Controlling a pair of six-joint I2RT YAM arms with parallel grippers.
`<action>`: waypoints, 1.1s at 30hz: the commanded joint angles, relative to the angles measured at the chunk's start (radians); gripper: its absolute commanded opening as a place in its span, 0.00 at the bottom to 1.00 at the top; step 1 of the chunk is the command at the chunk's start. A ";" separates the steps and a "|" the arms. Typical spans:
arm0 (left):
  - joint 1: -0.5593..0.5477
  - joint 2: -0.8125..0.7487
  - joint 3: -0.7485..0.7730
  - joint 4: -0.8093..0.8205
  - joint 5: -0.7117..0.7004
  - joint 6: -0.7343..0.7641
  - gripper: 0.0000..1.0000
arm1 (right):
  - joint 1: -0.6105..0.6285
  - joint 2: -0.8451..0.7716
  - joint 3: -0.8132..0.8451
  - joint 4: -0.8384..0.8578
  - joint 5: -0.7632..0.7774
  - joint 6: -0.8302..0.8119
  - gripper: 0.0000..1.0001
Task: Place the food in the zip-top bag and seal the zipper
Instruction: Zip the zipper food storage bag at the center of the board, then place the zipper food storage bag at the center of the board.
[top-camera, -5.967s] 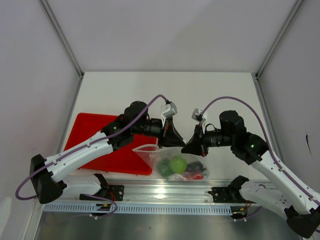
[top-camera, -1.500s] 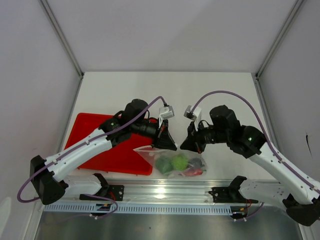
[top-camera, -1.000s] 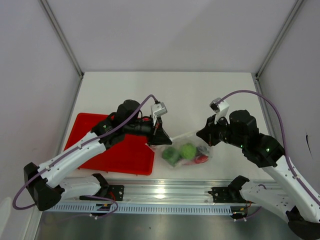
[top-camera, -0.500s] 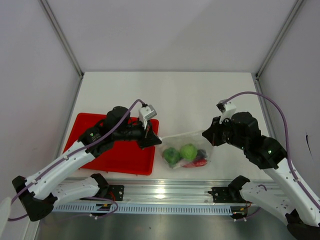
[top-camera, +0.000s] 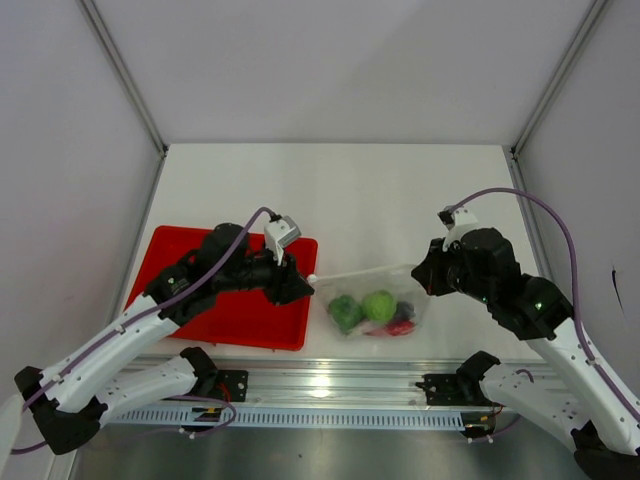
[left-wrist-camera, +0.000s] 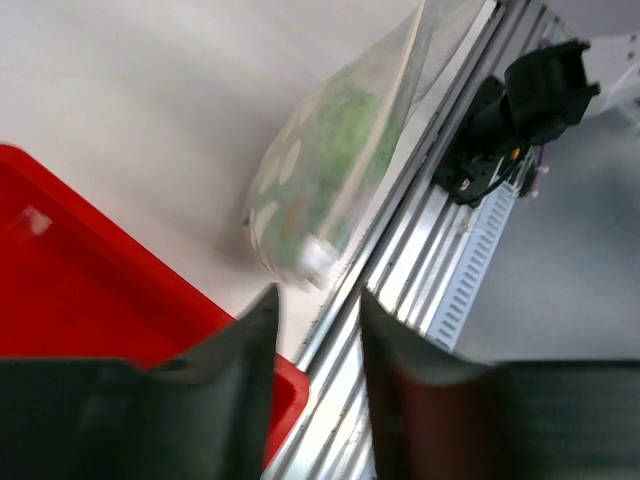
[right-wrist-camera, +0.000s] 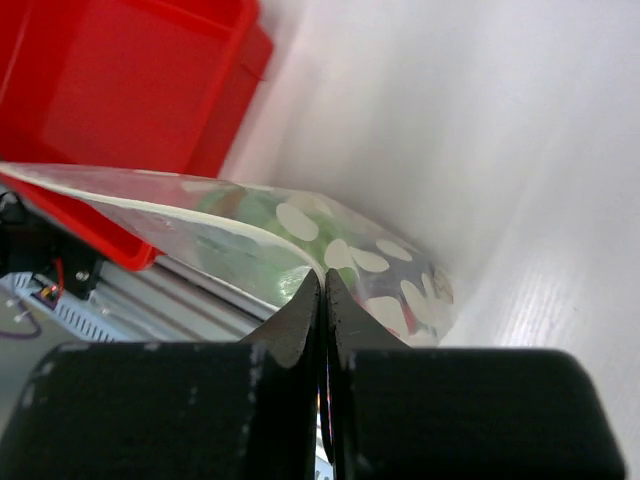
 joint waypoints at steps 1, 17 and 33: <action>0.013 -0.029 -0.010 -0.022 -0.027 -0.028 0.45 | -0.018 -0.001 -0.003 -0.020 0.105 0.012 0.00; 0.013 -0.270 -0.105 0.208 0.010 -0.115 0.99 | -0.298 0.376 0.083 0.198 0.215 -0.040 0.00; 0.011 -0.461 -0.222 0.195 0.099 -0.218 0.99 | -0.462 0.936 0.445 0.301 0.337 -0.169 0.37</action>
